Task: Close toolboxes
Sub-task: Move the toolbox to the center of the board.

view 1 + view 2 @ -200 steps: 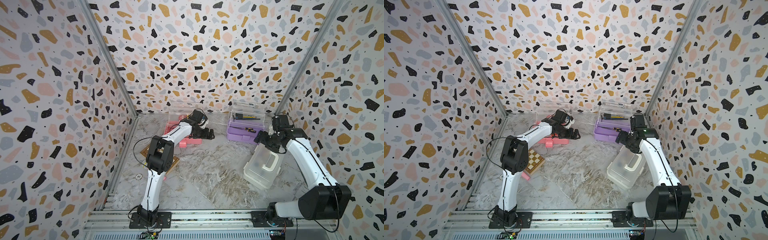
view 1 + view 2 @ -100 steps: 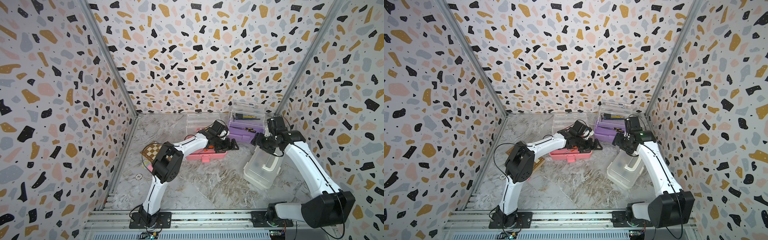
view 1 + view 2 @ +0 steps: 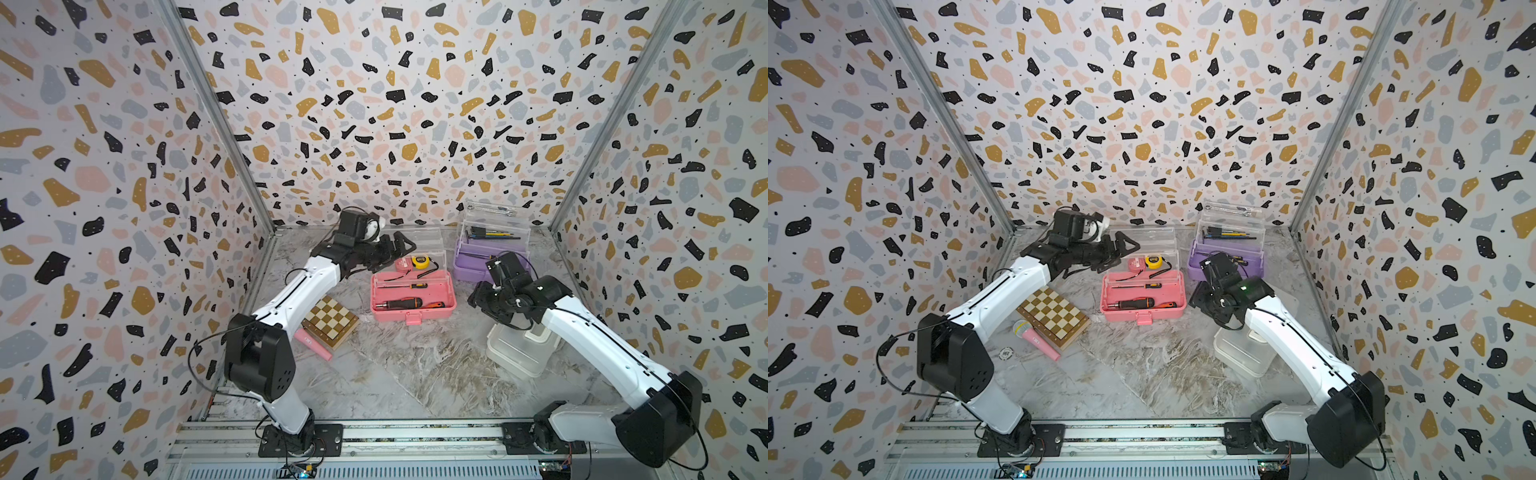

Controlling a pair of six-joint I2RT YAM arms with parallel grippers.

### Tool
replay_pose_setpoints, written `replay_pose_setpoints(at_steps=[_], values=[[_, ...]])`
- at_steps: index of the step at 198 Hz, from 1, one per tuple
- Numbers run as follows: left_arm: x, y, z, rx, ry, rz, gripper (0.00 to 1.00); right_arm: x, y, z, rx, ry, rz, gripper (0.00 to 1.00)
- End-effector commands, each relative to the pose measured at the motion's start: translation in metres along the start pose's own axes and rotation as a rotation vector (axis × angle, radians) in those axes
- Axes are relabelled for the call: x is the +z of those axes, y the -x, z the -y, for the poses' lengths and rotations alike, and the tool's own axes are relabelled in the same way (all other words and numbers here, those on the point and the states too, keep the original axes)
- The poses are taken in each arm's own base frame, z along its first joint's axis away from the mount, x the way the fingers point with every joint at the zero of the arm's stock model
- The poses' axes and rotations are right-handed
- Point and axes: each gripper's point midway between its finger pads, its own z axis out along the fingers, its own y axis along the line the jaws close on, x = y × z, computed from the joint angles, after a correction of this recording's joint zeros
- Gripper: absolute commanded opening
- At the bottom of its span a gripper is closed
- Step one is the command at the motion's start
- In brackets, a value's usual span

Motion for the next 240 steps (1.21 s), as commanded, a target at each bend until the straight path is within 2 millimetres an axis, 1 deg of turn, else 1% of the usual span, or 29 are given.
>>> replay_pose_setpoints(at_steps=[1,2,11,24,55,81,102,107,130,135,147,154,164,183,208,229,240], values=[[-0.013,-0.003,-0.033,-0.032,0.03,0.018,0.99,0.02,-0.004,-0.015,0.153,0.027,-0.001,0.63],[-0.016,-0.002,-0.032,-0.029,0.029,0.026,0.99,0.022,-0.004,-0.015,0.159,0.027,-0.003,0.63],[-0.023,-0.003,-0.044,-0.043,0.048,0.038,0.99,0.031,-0.009,-0.018,0.207,0.033,-0.018,0.61],[-0.032,-0.009,-0.059,-0.064,0.072,0.049,0.99,0.041,-0.013,-0.022,0.257,0.025,-0.03,0.61],[-0.045,-0.026,-0.086,-0.099,0.115,0.05,0.99,0.064,-0.024,-0.021,0.431,-0.012,-0.082,0.59],[-0.056,-0.032,-0.097,-0.109,0.131,0.065,0.99,0.086,-0.033,-0.025,0.563,-0.022,-0.128,0.55],[-0.062,-0.03,-0.103,-0.117,0.131,0.075,0.99,0.101,-0.031,-0.03,0.621,-0.019,-0.125,0.52],[-0.063,-0.029,-0.104,-0.119,0.131,0.075,0.99,0.104,-0.029,-0.033,0.623,-0.01,-0.121,0.5],[-0.067,-0.025,-0.105,-0.112,0.13,0.081,0.99,0.12,-0.026,-0.04,0.609,-0.031,-0.128,0.45],[-0.068,-0.025,-0.105,-0.112,0.129,0.081,0.99,0.124,-0.027,-0.04,0.61,-0.044,-0.135,0.43],[-0.07,-0.025,-0.105,-0.1,0.134,0.08,0.99,0.133,-0.029,-0.041,0.615,-0.044,-0.147,0.37],[-0.071,-0.025,-0.105,-0.095,0.139,0.081,0.99,0.136,-0.031,-0.039,0.621,-0.058,-0.149,0.35],[-0.073,-0.024,-0.106,-0.095,0.145,0.083,0.99,0.14,-0.031,-0.036,0.622,-0.069,-0.145,0.3],[-0.076,-0.022,-0.108,-0.101,0.147,0.094,0.99,0.142,-0.031,-0.03,0.587,-0.095,-0.135,0.18],[-0.078,-0.019,-0.112,-0.111,0.149,0.101,0.99,0.141,-0.03,-0.023,0.509,-0.129,-0.135,0.07],[-0.08,-0.017,-0.113,-0.123,0.148,0.106,0.99,0.137,-0.028,-0.013,0.407,-0.163,-0.154,0.04],[-0.081,-0.016,-0.114,-0.135,0.144,0.107,0.99,0.135,-0.027,-0.005,0.355,-0.188,-0.168,0.04]])
